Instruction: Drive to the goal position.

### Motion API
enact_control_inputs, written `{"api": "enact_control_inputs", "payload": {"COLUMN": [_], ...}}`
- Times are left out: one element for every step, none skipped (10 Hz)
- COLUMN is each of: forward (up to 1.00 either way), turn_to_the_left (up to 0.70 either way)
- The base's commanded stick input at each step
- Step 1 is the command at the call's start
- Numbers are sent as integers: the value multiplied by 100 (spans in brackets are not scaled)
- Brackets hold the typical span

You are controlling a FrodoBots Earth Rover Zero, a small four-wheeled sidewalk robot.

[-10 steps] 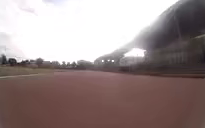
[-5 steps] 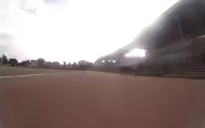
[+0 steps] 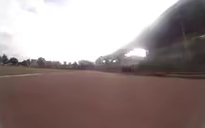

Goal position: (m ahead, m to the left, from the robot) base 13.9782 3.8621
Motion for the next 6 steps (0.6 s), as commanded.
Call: {"api": "enact_control_inputs", "payload": {"forward": [70, 70, 70, 70, 70, 70], "turn_to_the_left": [0, 0, 0, 0, 0, 0]}}
